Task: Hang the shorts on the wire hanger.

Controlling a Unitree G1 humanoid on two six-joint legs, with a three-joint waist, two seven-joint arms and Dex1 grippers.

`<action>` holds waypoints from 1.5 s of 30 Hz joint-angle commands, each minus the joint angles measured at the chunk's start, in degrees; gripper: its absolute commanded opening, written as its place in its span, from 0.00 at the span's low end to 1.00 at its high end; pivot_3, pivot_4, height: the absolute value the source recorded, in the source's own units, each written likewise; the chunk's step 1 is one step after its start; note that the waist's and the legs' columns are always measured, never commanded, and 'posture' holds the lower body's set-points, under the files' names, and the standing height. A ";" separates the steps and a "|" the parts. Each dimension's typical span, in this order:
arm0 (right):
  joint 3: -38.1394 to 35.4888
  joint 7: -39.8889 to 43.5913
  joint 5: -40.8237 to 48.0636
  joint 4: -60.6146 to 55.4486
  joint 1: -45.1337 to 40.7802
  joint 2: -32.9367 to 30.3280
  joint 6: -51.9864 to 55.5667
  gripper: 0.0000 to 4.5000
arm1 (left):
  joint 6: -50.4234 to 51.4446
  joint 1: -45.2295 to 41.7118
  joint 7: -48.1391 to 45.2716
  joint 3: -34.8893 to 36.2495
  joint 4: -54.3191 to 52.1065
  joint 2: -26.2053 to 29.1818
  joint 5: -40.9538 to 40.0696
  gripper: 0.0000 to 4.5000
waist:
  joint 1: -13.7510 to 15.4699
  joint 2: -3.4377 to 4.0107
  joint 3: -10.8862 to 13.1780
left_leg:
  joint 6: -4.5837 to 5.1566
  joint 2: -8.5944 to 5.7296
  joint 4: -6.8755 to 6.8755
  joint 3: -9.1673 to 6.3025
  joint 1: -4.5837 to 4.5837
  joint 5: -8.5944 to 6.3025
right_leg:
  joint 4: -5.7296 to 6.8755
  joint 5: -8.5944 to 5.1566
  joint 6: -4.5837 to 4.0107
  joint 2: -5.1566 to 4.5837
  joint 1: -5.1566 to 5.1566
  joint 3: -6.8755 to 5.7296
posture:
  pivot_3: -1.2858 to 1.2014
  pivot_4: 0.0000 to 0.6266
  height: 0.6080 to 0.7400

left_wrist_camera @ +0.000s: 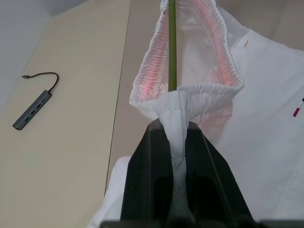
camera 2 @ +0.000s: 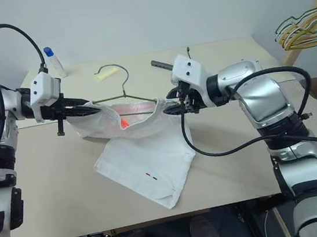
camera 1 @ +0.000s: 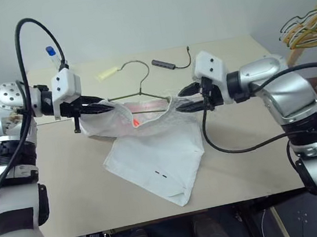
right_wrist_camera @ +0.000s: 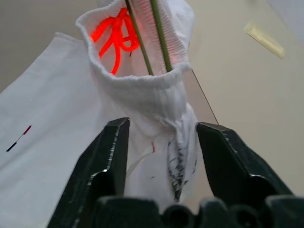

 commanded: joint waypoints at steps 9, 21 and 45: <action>-1.36 -1.03 -2.32 7.90 -2.63 4.49 -6.95 0.63 | -0.38 -0.88 -0.37 2.24 -2.22 -0.20 -1.18 0.00 | -0.37 0.00 0.00 | 0.00 0.00 0.02 -0.02 0.04 0.00 | 0.01 0.00 0.00 0.02 -0.01 0.00 | 0.49 0.00 1.00; -2.23 1.34 -0.70 13.86 -5.29 9.10 -5.04 0.24 | -0.32 -0.84 -0.69 2.50 -2.63 -0.14 -1.35 0.00 | -0.29 0.00 0.00 | 0.00 -0.01 0.03 -0.15 0.00 0.00 | 0.10 0.00 0.00 0.00 0.01 -0.10 | 0.50 0.00 1.00; -13.49 -8.43 2.92 -1.95 6.88 3.61 7.67 0.00 | -2.63 -7.97 12.78 14.10 5.92 -4.71 -5.01 0.98 | -1.20 0.00 0.00 | -0.01 -0.08 0.16 -0.63 -0.25 0.01 | 0.12 0.00 0.00 -0.08 0.02 -0.58 | 0.45 0.00 1.00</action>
